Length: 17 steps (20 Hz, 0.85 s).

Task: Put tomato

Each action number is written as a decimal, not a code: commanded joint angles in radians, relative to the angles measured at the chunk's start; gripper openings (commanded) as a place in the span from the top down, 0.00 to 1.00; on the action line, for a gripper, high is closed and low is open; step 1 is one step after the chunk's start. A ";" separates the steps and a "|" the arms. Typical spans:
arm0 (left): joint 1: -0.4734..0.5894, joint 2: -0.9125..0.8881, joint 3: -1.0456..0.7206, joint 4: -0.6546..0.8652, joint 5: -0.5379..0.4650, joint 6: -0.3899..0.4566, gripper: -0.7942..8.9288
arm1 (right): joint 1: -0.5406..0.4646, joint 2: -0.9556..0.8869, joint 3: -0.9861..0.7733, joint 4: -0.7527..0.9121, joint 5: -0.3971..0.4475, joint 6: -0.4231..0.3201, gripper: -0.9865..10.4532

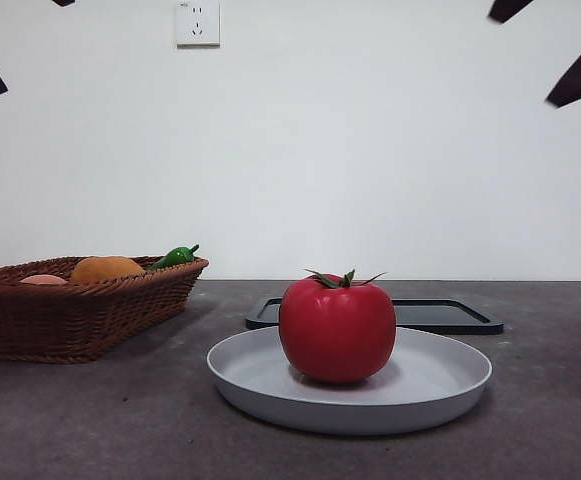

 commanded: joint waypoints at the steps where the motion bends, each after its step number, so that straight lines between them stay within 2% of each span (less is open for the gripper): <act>1: -0.004 0.006 0.019 0.007 0.003 0.012 0.41 | 0.040 0.056 0.018 0.056 0.010 -0.003 0.52; 4: -0.004 0.006 0.019 0.006 0.003 0.012 0.41 | 0.090 0.144 0.018 0.175 0.016 -0.004 0.52; 8: -0.004 0.006 0.019 0.008 0.003 0.012 0.41 | 0.155 0.271 0.018 0.316 0.101 -0.004 0.52; 11: -0.004 0.006 0.019 0.013 0.003 0.012 0.41 | 0.190 0.363 0.018 0.380 0.127 -0.008 0.51; 13: -0.004 0.006 0.019 0.014 0.003 0.012 0.41 | 0.212 0.419 0.018 0.414 0.161 -0.008 0.47; 17: -0.004 0.006 0.019 0.021 0.003 0.012 0.41 | 0.246 0.498 0.018 0.476 0.170 -0.008 0.45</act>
